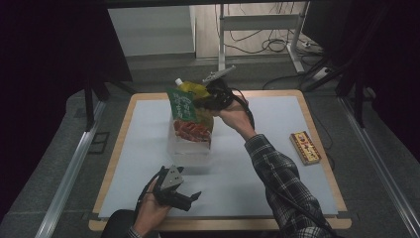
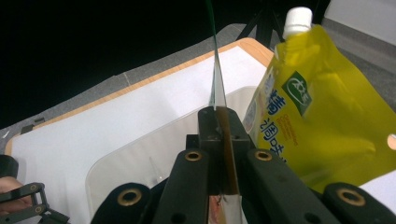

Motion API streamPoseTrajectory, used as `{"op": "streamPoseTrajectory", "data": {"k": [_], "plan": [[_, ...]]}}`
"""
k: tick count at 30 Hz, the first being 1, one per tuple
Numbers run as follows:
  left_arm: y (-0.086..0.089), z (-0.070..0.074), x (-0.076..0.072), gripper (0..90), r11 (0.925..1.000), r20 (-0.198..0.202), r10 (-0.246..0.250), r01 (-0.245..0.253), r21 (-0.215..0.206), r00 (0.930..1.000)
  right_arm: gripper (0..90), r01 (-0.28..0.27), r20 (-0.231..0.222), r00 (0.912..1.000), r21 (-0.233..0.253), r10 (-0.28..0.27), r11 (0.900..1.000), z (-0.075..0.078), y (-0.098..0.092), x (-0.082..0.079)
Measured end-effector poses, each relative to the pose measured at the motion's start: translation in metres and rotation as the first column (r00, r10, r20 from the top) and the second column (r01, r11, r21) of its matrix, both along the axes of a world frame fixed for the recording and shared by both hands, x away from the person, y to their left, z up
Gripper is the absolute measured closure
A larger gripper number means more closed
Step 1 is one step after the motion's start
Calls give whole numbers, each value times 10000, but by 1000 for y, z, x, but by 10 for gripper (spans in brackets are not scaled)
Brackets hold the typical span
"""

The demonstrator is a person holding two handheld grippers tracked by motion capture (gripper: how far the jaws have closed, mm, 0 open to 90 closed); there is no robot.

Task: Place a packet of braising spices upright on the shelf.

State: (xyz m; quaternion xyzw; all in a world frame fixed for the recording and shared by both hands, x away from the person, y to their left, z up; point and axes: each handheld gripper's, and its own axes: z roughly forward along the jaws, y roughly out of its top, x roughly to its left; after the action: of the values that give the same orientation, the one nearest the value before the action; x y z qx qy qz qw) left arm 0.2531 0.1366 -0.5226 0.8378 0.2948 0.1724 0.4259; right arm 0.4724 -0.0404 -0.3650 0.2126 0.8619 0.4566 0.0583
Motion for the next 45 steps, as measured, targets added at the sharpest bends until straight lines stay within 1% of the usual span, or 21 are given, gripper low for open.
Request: {"op": "streamPoseTrajectory", "data": {"k": [4,7,10,14,15,18,22,26,32,36,42,45], "plan": [[-1,0,0,0,10000,-38,-48,48,47,10000,887,207,-113,9997,178,-205,9996,-2,-6,4],[-1,-1,0,0,9999,-46,-36,37,109,10000,865,283,92,9996,107,-284,9995,-1,-7,3],[-2,-1,0,0,9999,-38,-49,50,135,10000,793,397,338,9986,-5,-396,9992,2,-7,2],[-2,-1,0,0,9999,-14,-64,64,130,10000,650,582,502,9971,-84,-577,9983,3,-12,2],[-2,-1,0,0,9999,-4,-59,59,125,10000,627,636,476,9969,-106,-630,9979,2,-13,1],[-2,-1,0,0,9999,9,-51,50,108,10000,559,882,728,9937,-394,-851,9953,1,-18,-1],[-2,-1,0,0,9999,39,-31,31,103,10000,480,976,860,9920,-589,-924,9935,-2,-25,-3],[-2,-1,0,0,9999,72,-9,8,101,10000,400,1174,883,9898,-589,-1120,9913,-4,-33,-5],[-2,-1,0,0,10000,72,18,-19,90,10000,338,1242,698,9903,-582,-1201,9905,-9,-45,-7],[-2,-1,0,0,9999,80,16,-17,128,10000,297,1296,925,9879,-554,-1242,9900,-12,-53,-11],[-3,-1,0,0,9999,71,8,-9,138,10000,240,1384,1118,9849,-530,-1318,9890,-15,-61,-18],[-3,-1,0,0,9999,72,9,-10,140,10000,220,1405,1154,9841,-421,-1349,9892,-16,-65,-22]]}}
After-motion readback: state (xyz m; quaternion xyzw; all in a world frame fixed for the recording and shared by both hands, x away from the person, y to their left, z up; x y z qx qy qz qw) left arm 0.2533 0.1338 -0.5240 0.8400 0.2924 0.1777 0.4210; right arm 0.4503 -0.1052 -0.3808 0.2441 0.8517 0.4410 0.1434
